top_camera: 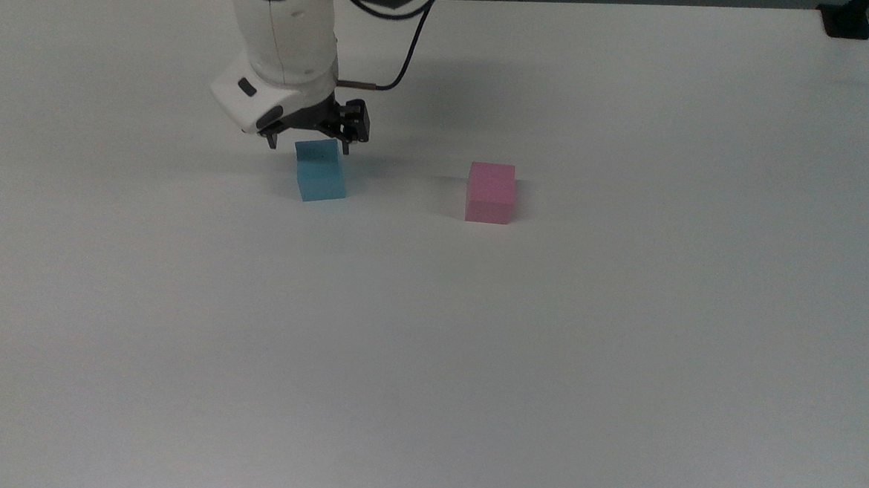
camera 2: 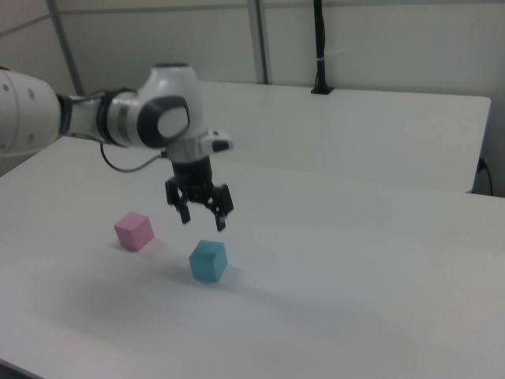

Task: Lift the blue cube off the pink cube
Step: 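Open the gripper, release the blue cube, and raise the gripper away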

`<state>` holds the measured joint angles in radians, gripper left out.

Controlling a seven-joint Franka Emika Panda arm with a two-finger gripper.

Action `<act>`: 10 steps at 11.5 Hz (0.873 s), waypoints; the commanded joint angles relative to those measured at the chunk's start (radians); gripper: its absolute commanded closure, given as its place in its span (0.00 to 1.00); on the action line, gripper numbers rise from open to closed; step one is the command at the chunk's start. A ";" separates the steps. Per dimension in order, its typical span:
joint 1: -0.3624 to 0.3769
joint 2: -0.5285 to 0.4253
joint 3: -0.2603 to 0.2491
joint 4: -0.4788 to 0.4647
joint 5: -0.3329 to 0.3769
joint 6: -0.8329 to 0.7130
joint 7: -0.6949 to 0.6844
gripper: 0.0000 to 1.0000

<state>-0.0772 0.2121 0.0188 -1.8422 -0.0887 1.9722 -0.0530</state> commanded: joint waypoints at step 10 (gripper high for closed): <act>0.111 -0.289 -0.092 0.213 0.061 -0.460 0.012 0.00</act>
<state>0.0380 -0.0747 -0.0415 -1.6343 -0.0371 1.4315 0.1021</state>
